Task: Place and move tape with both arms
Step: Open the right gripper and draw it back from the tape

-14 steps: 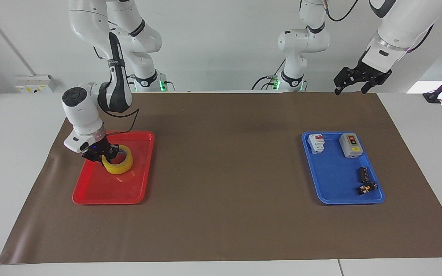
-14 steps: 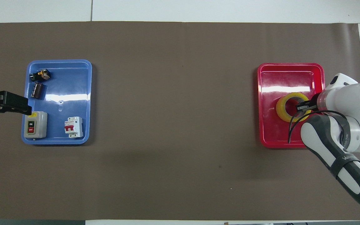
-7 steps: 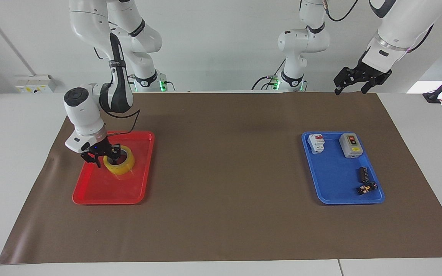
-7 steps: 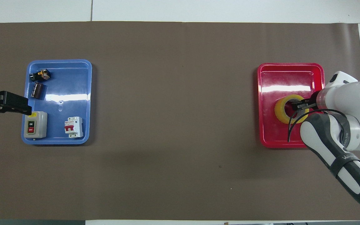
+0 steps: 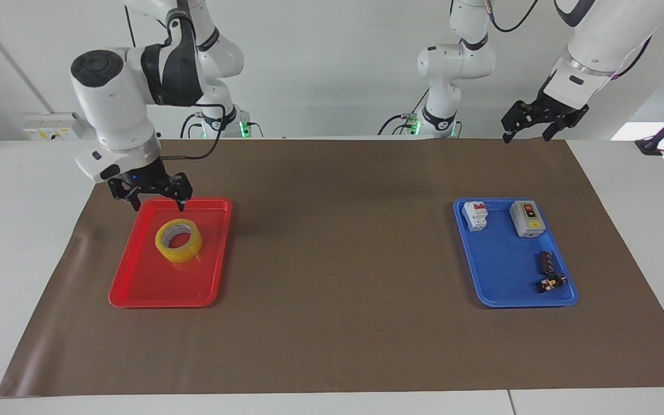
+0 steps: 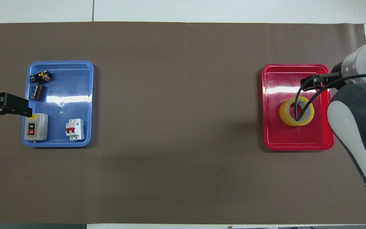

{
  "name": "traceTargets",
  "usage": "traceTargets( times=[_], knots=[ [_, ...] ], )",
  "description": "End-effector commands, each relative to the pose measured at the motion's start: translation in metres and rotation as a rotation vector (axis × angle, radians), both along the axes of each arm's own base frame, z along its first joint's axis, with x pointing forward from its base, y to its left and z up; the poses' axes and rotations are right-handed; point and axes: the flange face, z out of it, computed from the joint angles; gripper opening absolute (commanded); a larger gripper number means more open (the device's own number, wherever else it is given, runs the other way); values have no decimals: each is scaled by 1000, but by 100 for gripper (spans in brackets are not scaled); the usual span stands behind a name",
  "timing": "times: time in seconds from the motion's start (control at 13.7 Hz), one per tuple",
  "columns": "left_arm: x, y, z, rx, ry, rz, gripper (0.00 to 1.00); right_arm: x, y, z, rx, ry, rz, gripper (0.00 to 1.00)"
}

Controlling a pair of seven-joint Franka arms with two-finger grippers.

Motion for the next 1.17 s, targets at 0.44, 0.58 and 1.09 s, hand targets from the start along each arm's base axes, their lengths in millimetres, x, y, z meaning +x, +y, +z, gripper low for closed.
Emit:
traceTargets(
  times=[0.44, 0.58, 1.09],
  knots=[
    [-6, 2, 3, -24, -11, -4, 100, -47, -26, 110, 16, 65, -81, 100],
    [-5, 3, 3, -24, -11, -2, 100, -47, -14, 109, 38, 68, -62, 100],
    [-5, 3, 3, -24, -11, -2, 100, -50, -11, 109, 42, 94, -56, 100]
  ],
)
